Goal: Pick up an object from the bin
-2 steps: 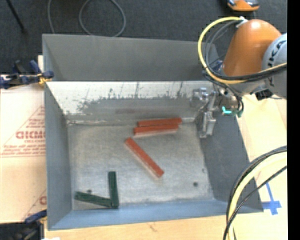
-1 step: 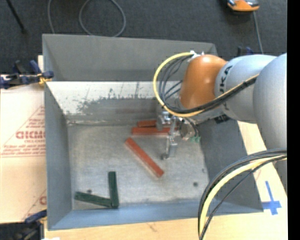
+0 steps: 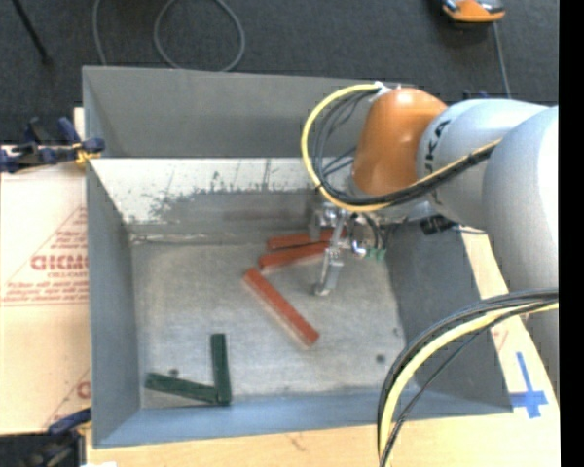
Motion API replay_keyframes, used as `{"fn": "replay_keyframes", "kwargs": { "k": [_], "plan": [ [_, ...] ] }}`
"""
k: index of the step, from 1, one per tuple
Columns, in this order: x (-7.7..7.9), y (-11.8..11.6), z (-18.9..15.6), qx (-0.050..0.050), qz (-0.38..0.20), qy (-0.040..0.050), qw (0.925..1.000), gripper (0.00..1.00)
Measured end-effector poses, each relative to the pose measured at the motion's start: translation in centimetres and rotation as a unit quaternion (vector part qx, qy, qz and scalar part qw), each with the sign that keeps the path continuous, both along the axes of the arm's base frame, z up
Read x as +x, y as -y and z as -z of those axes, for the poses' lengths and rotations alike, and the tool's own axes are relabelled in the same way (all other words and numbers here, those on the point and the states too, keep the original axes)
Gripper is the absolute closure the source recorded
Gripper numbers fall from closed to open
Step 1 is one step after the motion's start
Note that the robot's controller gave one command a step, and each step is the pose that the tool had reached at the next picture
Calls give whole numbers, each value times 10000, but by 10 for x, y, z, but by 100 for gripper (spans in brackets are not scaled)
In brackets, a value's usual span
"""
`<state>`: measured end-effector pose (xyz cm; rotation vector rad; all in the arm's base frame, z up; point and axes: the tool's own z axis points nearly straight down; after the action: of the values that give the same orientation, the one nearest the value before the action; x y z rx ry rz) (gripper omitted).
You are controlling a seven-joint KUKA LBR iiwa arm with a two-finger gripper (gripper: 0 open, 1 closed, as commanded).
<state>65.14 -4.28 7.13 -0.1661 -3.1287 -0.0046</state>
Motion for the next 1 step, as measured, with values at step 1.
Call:
{"fn": "replay_keyframes", "kwargs": {
  "k": [1],
  "plan": [
    [-4, 0, 0, -5, 137, 37, 9999, 0]
  ]
}}
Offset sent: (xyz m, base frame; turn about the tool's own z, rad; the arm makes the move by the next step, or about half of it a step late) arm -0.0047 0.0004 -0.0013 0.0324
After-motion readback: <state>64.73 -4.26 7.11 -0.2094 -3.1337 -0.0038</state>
